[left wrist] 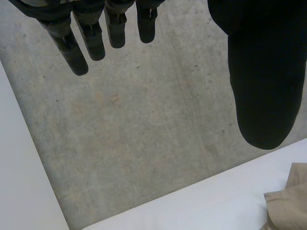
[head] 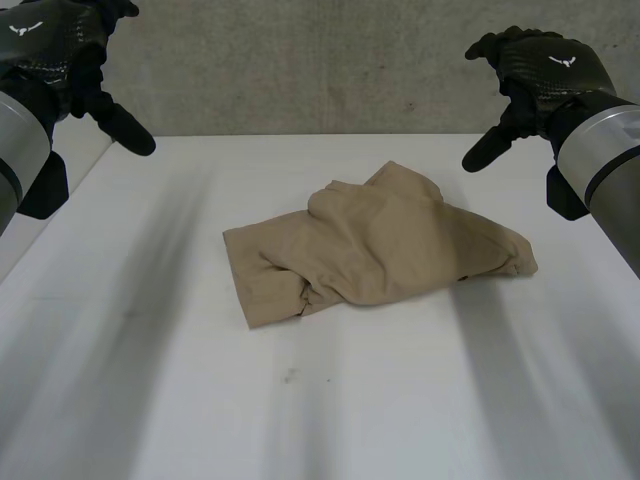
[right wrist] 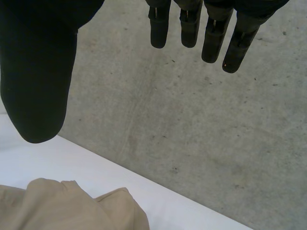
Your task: Fold the shorts.
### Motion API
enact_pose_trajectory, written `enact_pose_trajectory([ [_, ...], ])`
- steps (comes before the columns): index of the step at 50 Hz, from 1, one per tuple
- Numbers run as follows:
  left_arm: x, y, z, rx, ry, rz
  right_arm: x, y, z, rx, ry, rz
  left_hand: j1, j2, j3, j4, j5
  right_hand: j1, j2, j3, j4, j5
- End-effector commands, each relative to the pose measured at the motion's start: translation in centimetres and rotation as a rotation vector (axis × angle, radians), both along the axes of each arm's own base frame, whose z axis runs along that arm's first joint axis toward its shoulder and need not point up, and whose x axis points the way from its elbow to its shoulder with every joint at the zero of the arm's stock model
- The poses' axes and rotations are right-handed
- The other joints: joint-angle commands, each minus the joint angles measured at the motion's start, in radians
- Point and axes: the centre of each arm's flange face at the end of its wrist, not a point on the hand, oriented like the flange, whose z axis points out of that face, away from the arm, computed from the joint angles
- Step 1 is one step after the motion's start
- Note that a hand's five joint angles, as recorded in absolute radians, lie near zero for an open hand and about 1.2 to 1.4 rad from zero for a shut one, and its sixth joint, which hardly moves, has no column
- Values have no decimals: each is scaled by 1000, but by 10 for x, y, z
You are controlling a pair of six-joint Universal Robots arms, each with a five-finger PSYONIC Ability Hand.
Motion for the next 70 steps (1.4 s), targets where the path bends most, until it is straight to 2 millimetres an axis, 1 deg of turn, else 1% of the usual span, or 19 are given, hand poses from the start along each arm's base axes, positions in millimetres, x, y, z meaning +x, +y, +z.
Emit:
enact_pose_trajectory([
  [1,0,1,2,-7,1,0,-1,-1,-3,8,6,-15,13,-6,-24,-33,-45,-31,-51,-38,-69,-69],
  [15,-2,-1,-5,13,-9,-14,-2,-3,-2,-7,10,-20,13,-6,-24,-33,-45,-31,-51,-38,-69,-69],
  [21,-10,-6,-24,62,-32,-39,-2,-9,-1,-70,83,-32,13,-6,-24,-33,-45,-31,-51,-38,-69,-69],
  [25,-21,-17,-49,130,-60,-100,-8,-30,-17,-99,184,-63,13,-6,-24,-33,-45,-31,-51,-38,-69,-69],
  [29,-32,-27,-76,189,-82,-160,-16,-54,-51,-52,342,-96,13,-6,-24,-33,-45,-31,-51,-38,-69,-69],
  [34,-40,-38,-105,250,-102,-190,-18,-70,-85,65,399,-85,13,-6,-24,-33,-45,-31,-51,-38,-69,-69],
  [40,-42,-48,-128,294,-116,-182,-32,-92,-111,251,261,-71,13,-6,-24,-33,-45,-31,-51,-38,-69,-69],
  [45,-42,-52,-132,289,-114,-178,-35,-102,-136,414,92,4,13,-6,-24,-33,-45,-31,-51,-38,-69,-69],
  [48,-42,-53,-134,293,-115,-176,-34,-103,-147,447,79,21,13,-6,-24,-33,-45,-31,-51,-38,-69,-69],
  [52,-42,-54,-134,290,-114,-176,-36,-107,-160,473,82,12,13,-6,-24,-33,-45,445,425,438,406,407],
  [53,-42,-54,-134,290,-114,-176,-37,-107,-161,474,87,11,13,-6,-24,-33,-45,821,801,814,783,783],
  [55,-42,-54,-134,289,-114,-176,-37,-107,-160,471,90,14,13,-6,-24,-33,-45,1172,1153,1166,1134,1134],
  [60,-42,-54,-130,272,-110,-176,-31,-97,-134,383,145,53,13,-6,-24,-33,-45,1191,1171,1184,1153,1153],
  [61,-43,-55,-127,263,-107,-178,-32,-92,-121,335,186,61,13,-6,-24,-33,-45,1191,1171,1184,1153,1153],
  [64,-44,-57,-120,229,-97,-178,-31,-79,-109,278,269,82,13,-6,-24,-33,-45,1191,1171,1184,1153,1153],
  [65,-45,-58,-118,216,-93,-181,-19,-58,-99,209,365,134,13,-6,-24,-33,-45,1191,1171,1184,1153,1153],
  [67,-48,-60,-108,170,-80,-188,-12,-49,-96,181,399,159,13,-6,-24,-33,-45,1191,1171,1184,1153,1153],
  [68,-51,-61,-101,133,-75,-194,9,-17,-92,100,505,249,13,-6,-24,-33,-45,1191,1171,1184,1153,1153],
  [70,-53,-62,-95,101,-72,-199,15,-7,-93,77,537,280,13,-6,-24,-33,-45,1191,1171,1184,1153,1153],
])
